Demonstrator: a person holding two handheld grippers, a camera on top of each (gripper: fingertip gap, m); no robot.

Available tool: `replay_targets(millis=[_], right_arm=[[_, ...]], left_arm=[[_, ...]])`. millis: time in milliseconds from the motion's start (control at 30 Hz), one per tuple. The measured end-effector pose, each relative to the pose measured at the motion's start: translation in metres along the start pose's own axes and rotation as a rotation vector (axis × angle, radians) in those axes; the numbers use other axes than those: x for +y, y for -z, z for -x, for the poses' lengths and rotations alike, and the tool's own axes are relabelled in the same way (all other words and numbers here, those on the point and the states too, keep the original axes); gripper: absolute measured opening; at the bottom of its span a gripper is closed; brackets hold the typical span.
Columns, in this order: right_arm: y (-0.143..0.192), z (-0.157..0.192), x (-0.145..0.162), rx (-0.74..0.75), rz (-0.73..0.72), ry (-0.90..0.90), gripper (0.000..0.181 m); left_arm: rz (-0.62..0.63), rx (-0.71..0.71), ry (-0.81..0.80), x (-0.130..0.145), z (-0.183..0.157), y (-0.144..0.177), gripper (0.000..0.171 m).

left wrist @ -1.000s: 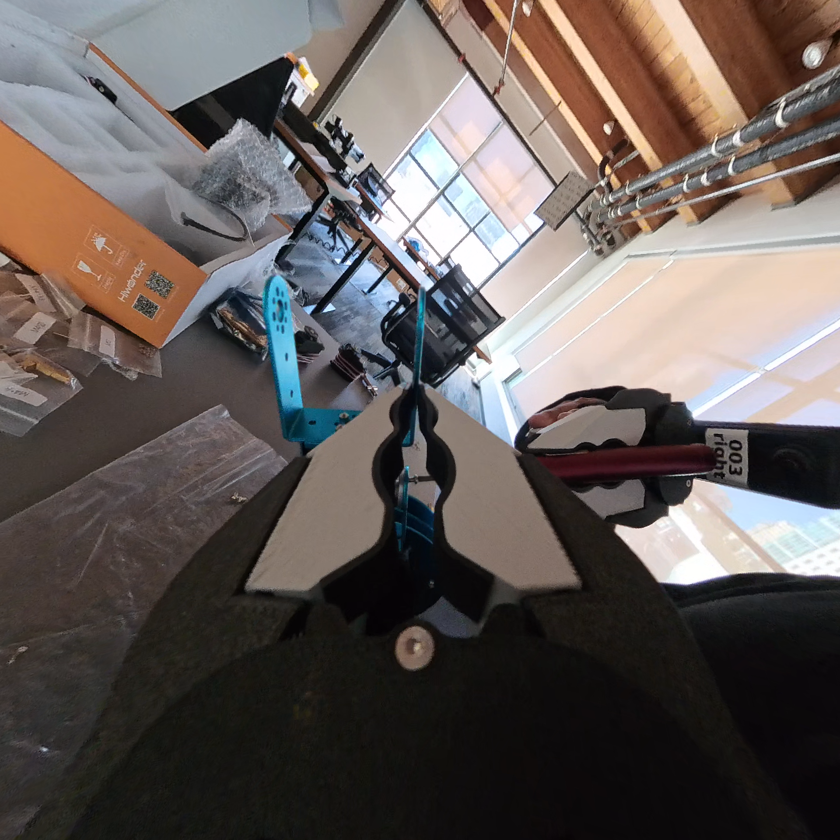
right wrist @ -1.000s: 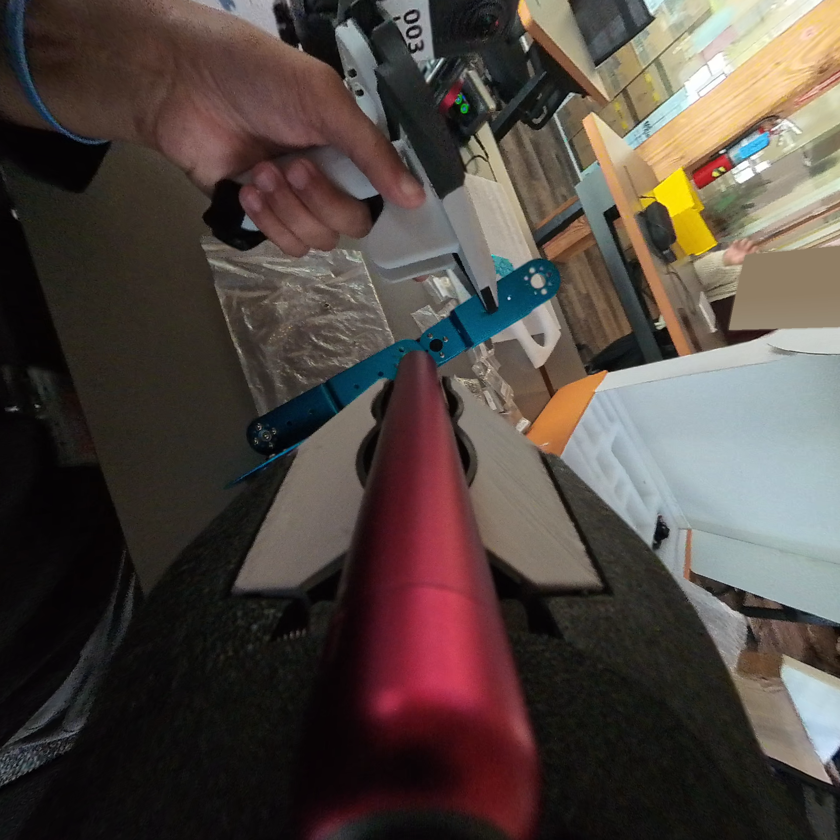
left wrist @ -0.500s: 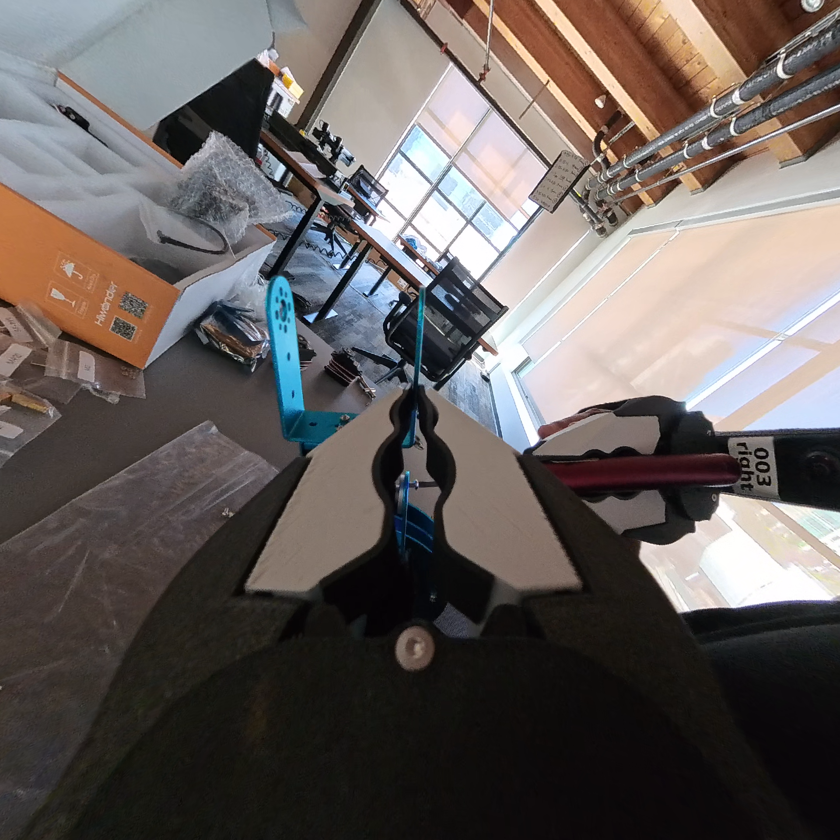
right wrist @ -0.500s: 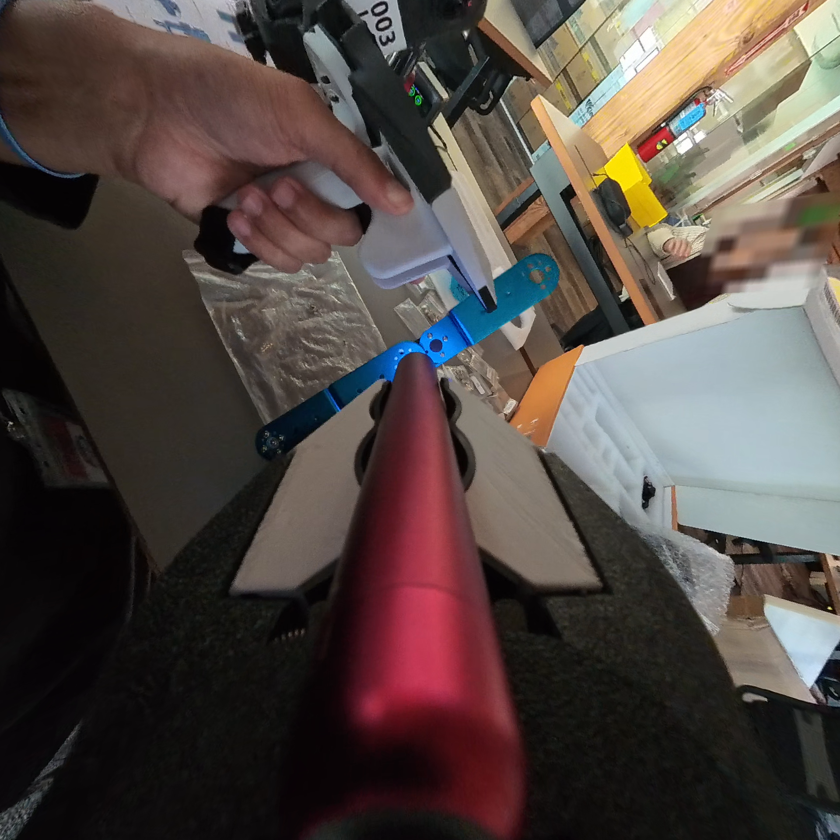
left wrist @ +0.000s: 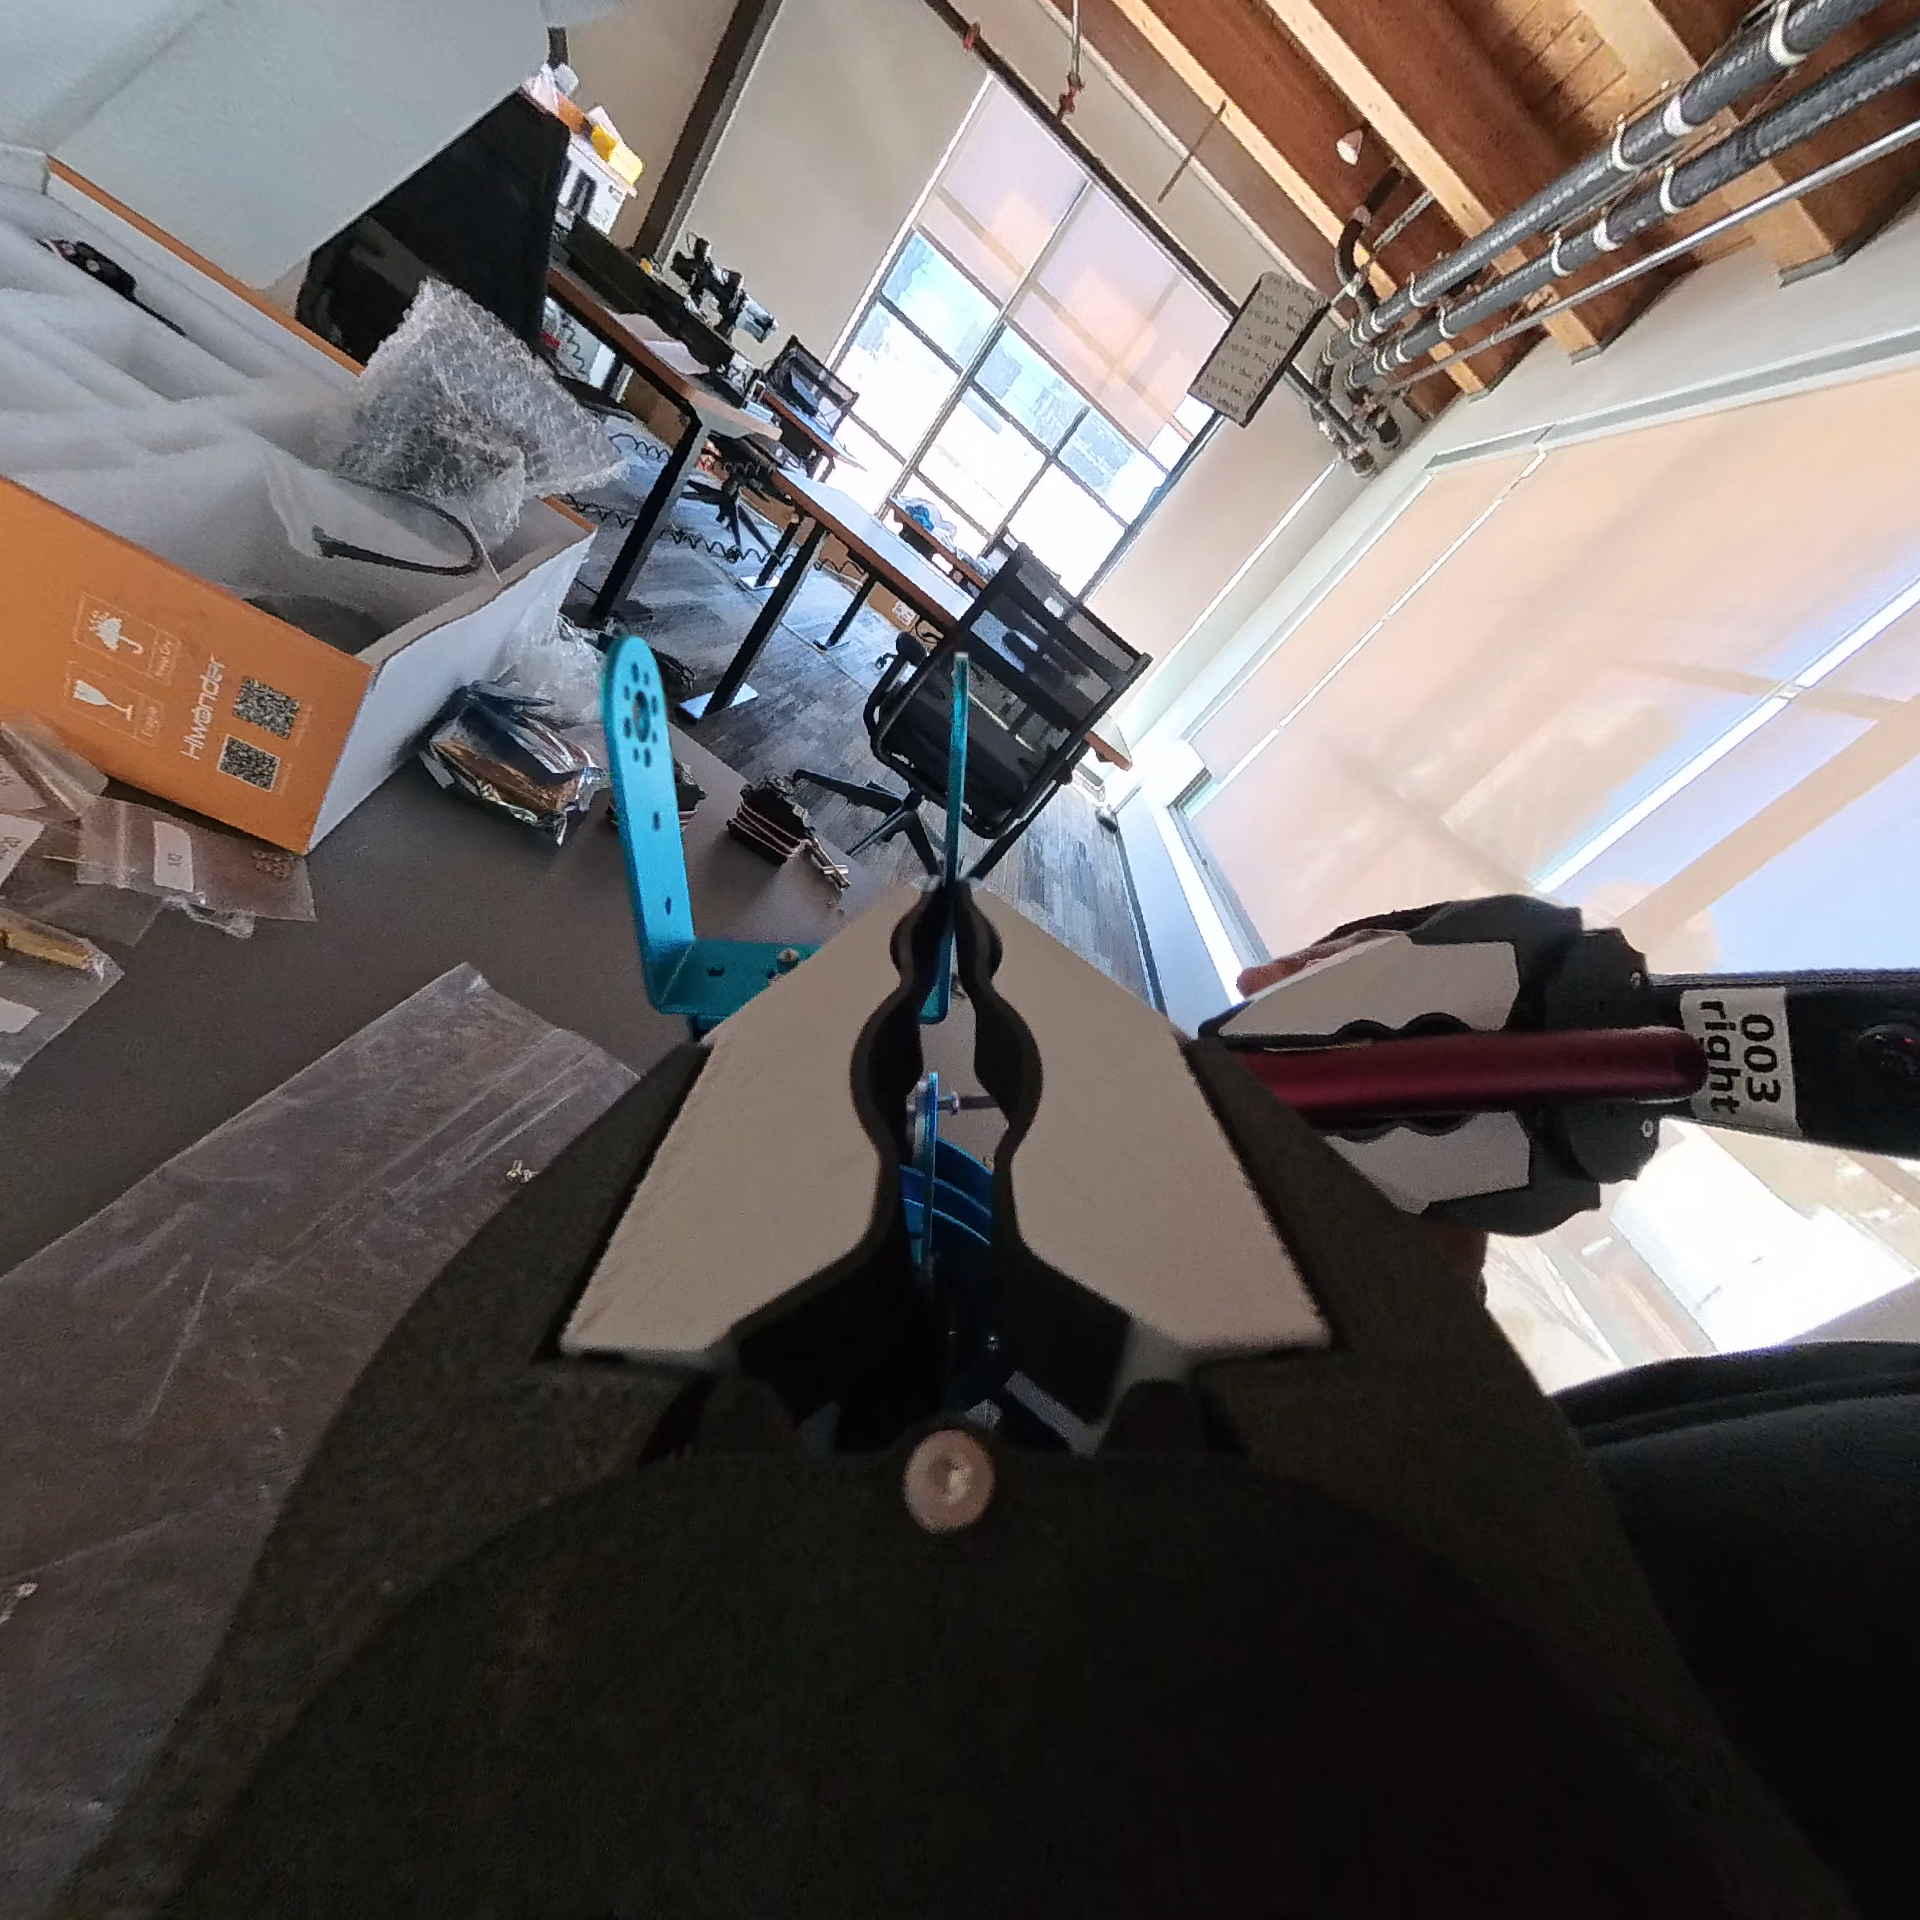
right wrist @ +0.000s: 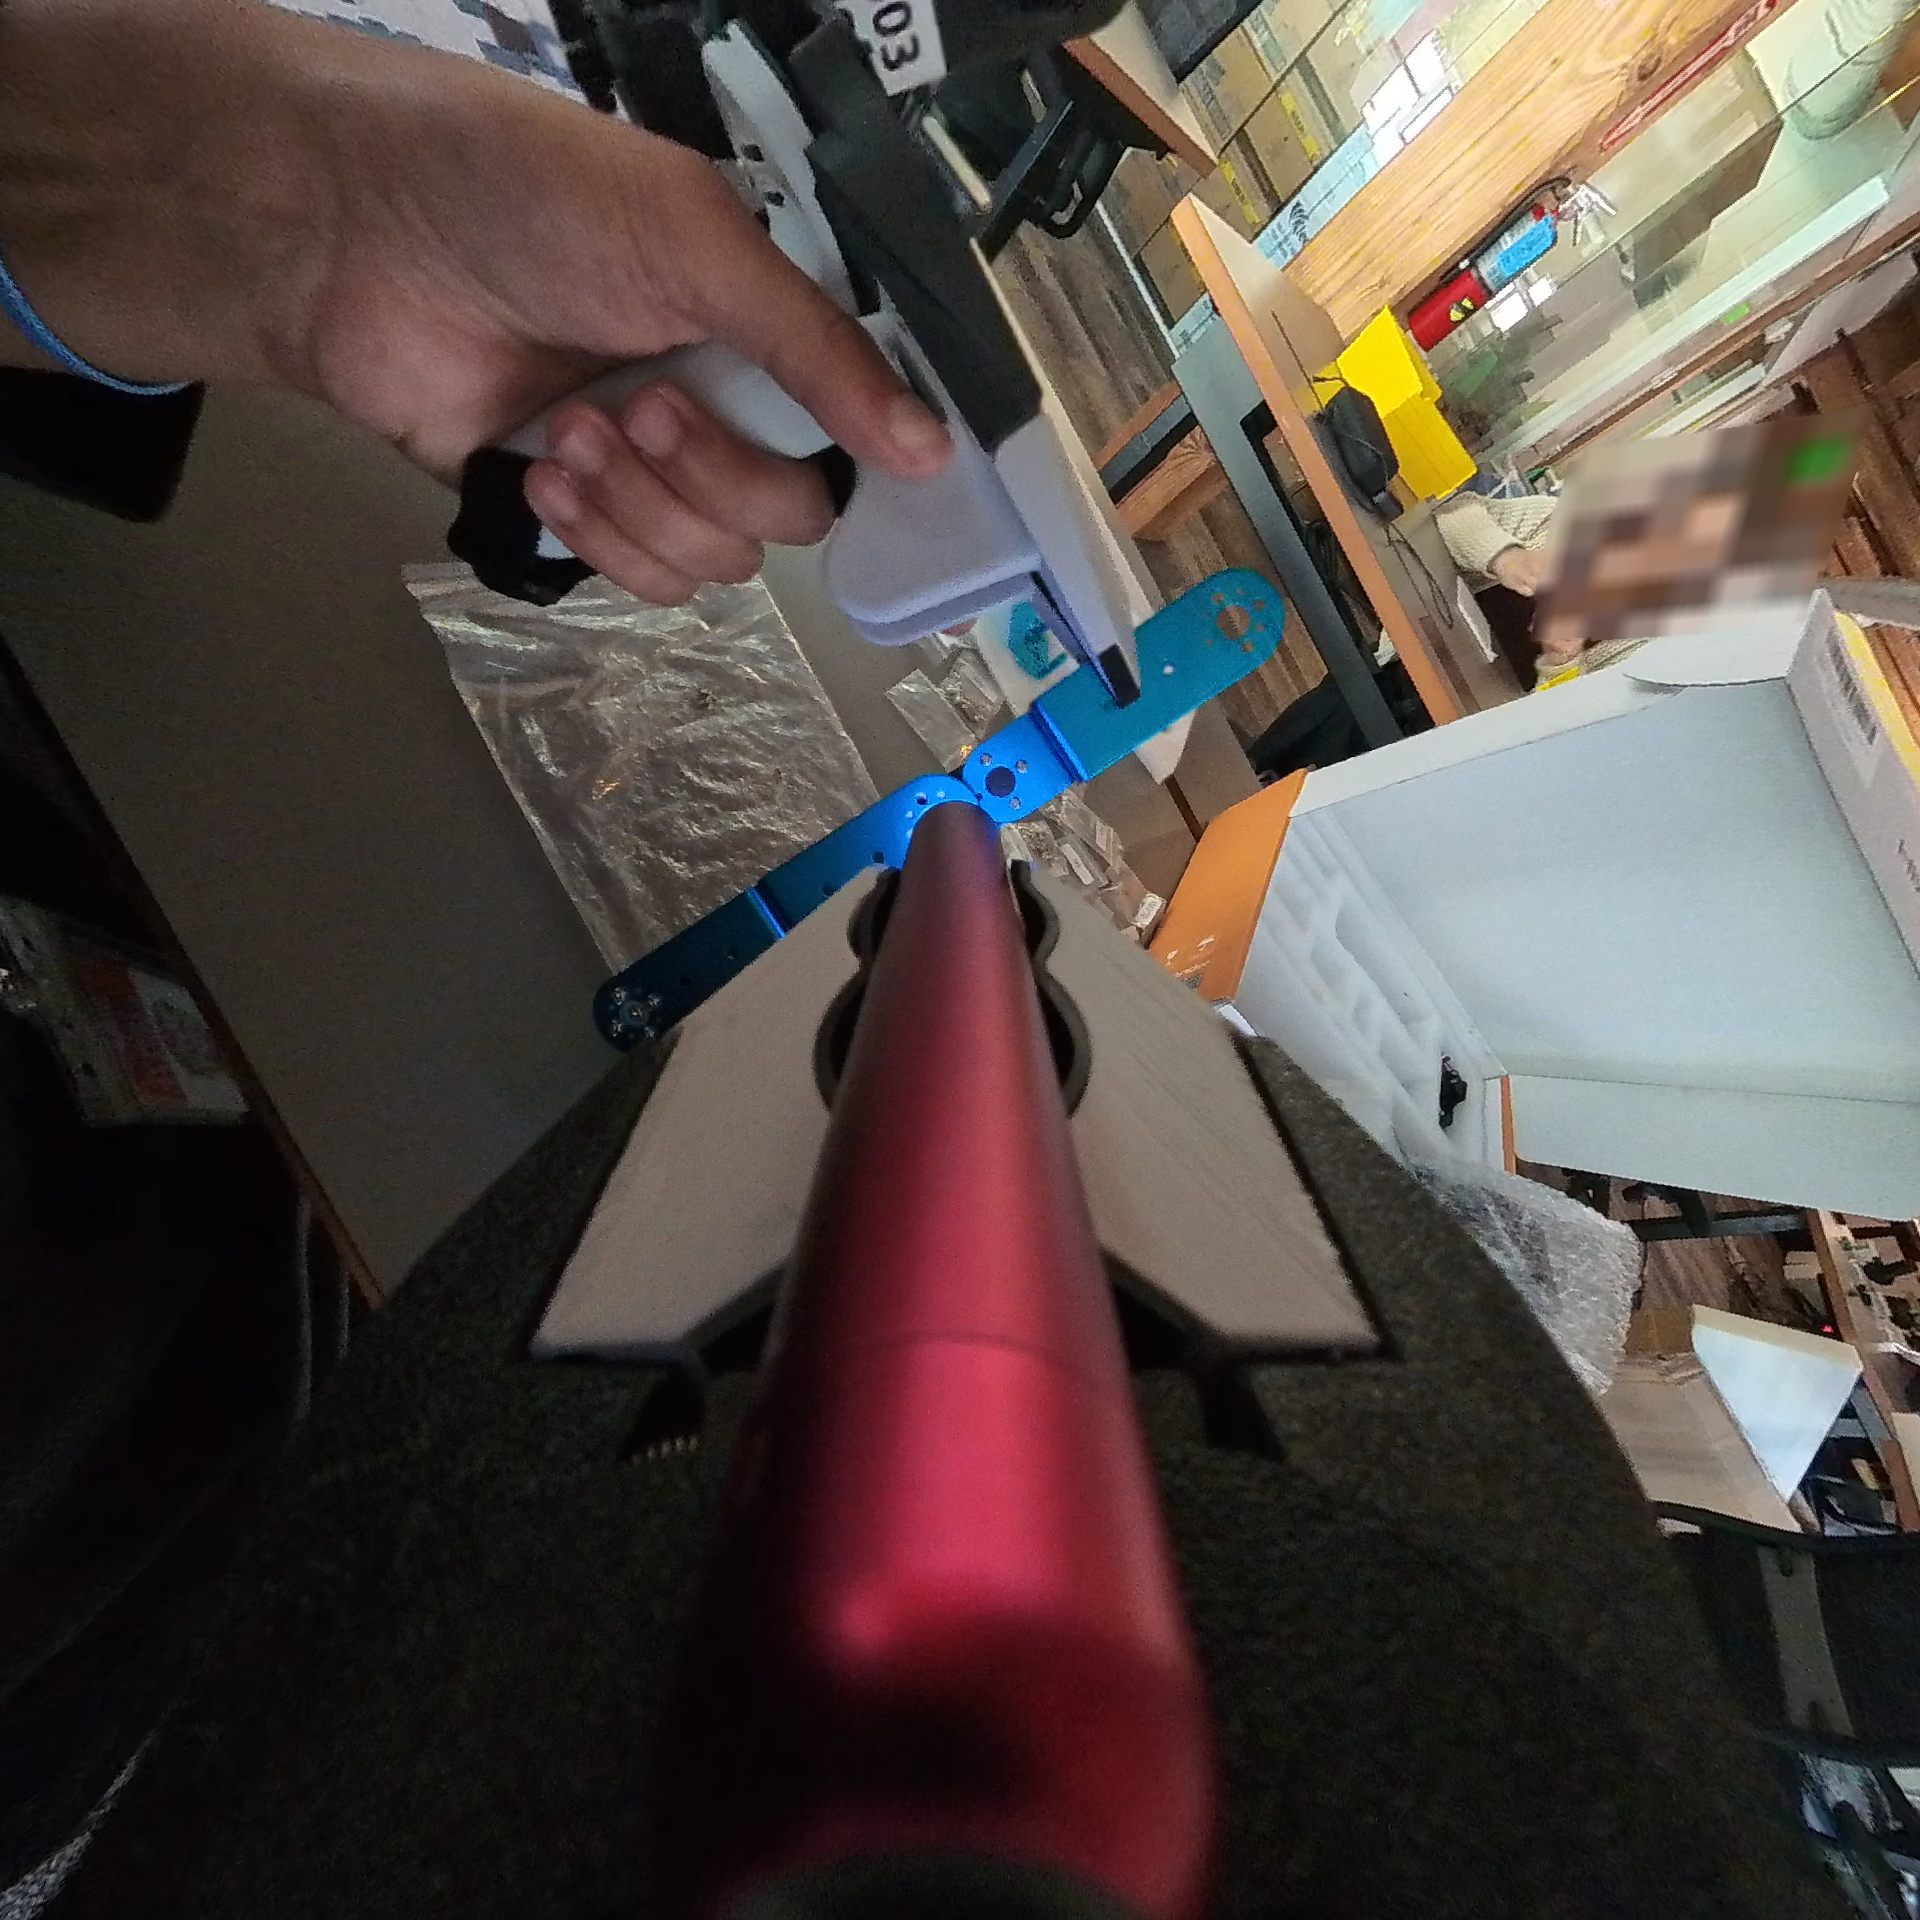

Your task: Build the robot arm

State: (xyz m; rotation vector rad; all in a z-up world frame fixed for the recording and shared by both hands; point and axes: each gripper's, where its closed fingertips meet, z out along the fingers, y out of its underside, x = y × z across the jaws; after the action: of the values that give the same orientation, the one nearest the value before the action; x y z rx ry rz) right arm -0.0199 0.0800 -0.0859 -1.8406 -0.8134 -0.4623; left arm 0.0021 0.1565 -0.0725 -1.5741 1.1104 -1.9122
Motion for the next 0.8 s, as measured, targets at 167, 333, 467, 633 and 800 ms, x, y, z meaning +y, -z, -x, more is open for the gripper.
replay_targets(millis=[167,333,467,633,800], right_arm=[[-0.0005,0.0022,-0.0002,0.023,-0.001,0.005,0.022],[0.0012,0.0030,-0.0006,0.024,-0.006,-0.014,0.022],[0.0025,0.0028,-0.0004,0.025,0.003,-0.018,0.023],[0.0030,0.0033,-0.0014,0.025,0.005,-0.017,0.020],[0.0031,0.0044,-0.0023,0.036,0.023,-0.013,0.023]], left_arm=[[0.000,-0.004,-0.003,0.0001,-0.0001,-0.0006,0.000],[0.003,0.002,-0.019,0.0016,-0.0032,-0.0004,0.000],[0.003,0.005,-0.024,0.0024,-0.0050,-0.0007,0.000],[0.000,0.004,-0.029,0.0030,-0.0064,0.0002,0.000],[-0.006,-0.007,-0.051,0.0036,-0.0071,0.0012,0.000]])
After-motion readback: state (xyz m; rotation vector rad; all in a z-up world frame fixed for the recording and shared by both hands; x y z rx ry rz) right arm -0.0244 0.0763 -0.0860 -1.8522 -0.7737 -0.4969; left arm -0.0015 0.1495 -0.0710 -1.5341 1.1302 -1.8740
